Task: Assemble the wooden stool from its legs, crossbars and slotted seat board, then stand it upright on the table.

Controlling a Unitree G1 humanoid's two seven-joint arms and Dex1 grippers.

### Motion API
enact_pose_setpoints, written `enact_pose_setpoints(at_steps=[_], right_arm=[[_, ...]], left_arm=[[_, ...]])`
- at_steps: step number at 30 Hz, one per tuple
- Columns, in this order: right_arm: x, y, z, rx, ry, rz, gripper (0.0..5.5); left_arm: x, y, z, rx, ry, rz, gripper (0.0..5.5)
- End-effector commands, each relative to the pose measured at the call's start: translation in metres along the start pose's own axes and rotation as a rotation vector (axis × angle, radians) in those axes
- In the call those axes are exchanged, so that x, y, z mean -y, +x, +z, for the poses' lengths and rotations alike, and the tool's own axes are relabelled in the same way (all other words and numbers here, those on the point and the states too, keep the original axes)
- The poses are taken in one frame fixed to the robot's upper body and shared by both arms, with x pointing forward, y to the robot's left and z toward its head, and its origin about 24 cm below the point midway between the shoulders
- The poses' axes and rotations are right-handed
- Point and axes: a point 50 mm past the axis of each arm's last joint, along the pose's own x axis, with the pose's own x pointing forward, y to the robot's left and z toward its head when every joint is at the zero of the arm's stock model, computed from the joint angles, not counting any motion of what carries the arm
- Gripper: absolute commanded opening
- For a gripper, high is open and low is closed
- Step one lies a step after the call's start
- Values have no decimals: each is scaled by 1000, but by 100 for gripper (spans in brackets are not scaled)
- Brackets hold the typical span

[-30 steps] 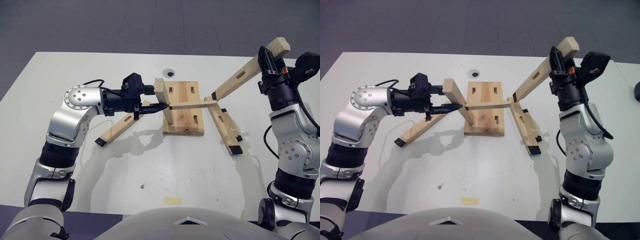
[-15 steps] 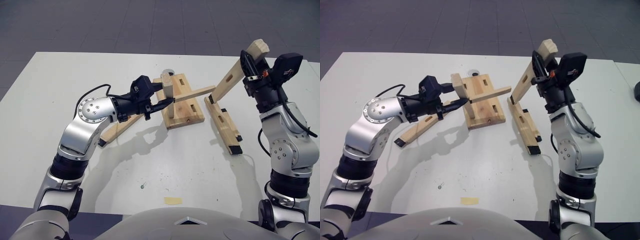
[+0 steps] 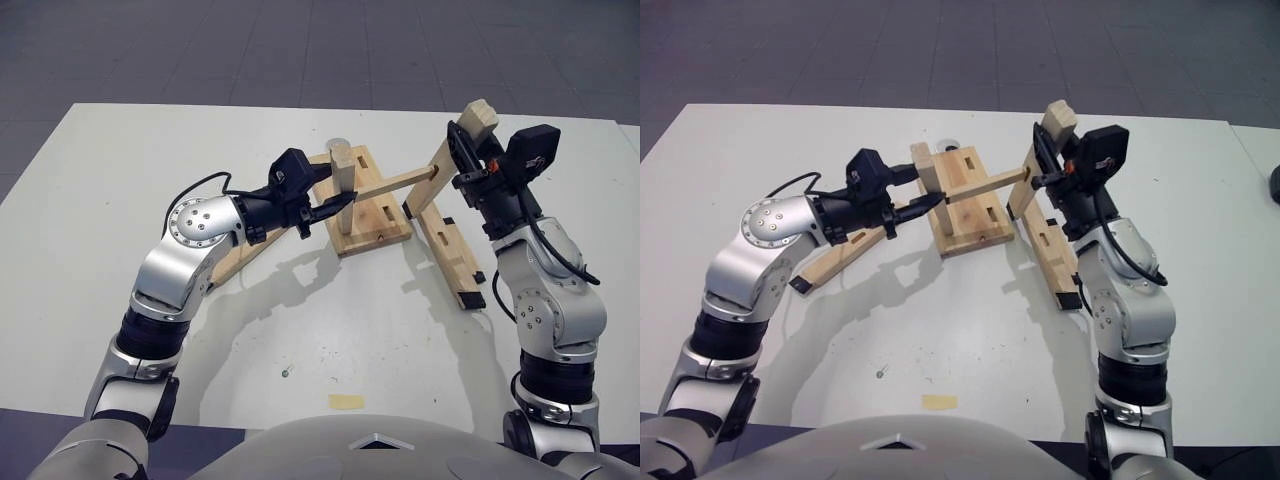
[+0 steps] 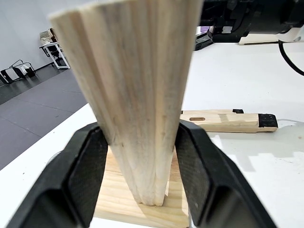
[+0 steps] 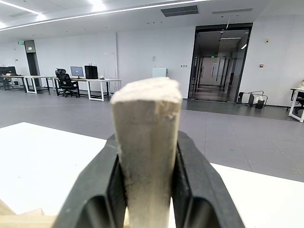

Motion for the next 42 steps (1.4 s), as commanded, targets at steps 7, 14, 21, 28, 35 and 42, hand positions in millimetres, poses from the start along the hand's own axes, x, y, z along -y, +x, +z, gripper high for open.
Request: enact_pose_setpoints(at_steps=[7,14,21,28,35,42], right_arm=[[-20,8,1,20,34,74,100],[-21,11,-3,25,38,57,100],[-22,12,-5,41,-10,33,100],[-17,12,-4,64,-28,-10,100],[-24,12,-8,69,-23,3,100],[-15,14,-12,87,-112,-67,100]], left_arm=[[8,0,-23,-97,-19,-4,213],[8,0,-24,-95,-15,3,213],[8,0,-23,-81,-20,-3,213],[-2,-5,-19,-68,-19,14,213],[3,-3,-21,-66,-33,0,213],[6,-4,-25,-76,-39,-3,212]])
